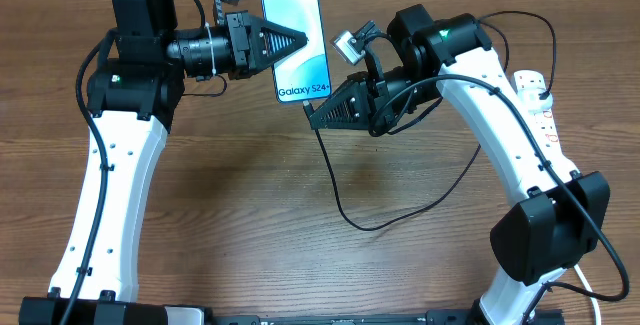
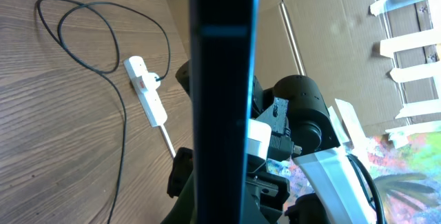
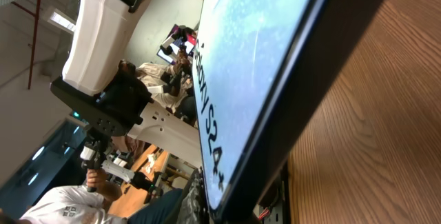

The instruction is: Plug charger to phone and switch on socket

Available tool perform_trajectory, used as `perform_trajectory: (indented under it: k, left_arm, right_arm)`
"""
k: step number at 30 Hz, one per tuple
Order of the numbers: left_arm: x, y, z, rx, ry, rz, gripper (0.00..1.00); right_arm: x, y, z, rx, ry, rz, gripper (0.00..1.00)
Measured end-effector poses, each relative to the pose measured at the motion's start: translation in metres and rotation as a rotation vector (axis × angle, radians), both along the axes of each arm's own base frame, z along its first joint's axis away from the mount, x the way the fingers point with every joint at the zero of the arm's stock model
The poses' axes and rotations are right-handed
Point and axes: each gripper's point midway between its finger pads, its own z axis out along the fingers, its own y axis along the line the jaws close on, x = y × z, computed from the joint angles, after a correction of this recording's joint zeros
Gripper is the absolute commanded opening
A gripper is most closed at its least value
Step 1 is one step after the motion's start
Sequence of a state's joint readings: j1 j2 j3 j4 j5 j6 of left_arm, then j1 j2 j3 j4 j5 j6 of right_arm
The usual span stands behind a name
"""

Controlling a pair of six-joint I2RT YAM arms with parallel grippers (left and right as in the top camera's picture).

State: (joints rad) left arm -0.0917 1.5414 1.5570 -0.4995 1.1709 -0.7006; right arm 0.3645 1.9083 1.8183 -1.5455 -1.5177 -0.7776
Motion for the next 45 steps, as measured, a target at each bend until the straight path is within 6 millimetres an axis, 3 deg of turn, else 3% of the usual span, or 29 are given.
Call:
perform_trajectory:
  k: [23, 34, 45]
  left_arm:
    - [0.024, 0.019, -0.004, 0.059, -0.017, 0.146, 0.04]
    - [0.029, 0.021, -0.004, 0.072, -0.021, 0.176, 0.04]
    - [0.025, 0.028, 0.007, 0.115, -0.061, 0.262, 0.04]
  right_arm:
    - [0.034, 0.013, 0.002, -0.033, 0.019, -0.027, 0.04]
    - [0.039, 0.015, 0.005, -0.048, 0.060, -0.036, 0.04]
    - [0.045, 0.016, 0.011, -0.042, 0.080, -0.037, 0.04]
